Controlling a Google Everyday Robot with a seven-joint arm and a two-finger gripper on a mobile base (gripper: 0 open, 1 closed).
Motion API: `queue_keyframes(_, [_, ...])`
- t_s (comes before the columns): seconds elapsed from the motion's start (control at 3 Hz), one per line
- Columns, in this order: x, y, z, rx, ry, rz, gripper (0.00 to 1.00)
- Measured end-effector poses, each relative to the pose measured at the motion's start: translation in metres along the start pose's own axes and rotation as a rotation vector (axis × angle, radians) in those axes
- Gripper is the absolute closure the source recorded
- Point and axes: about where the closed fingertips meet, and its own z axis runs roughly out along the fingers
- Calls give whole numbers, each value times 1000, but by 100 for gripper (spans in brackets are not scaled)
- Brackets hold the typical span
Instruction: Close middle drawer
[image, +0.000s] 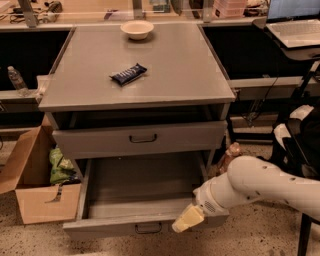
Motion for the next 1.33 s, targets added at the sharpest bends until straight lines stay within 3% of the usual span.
queue_keyframes(0.33, [42,-13,69,-30,-82,65,47])
queue_keyframes(1.0, [85,-32,116,-21,-143,150,94])
queue_keyframes(1.33, [103,-51,138,26,-124,217,100])
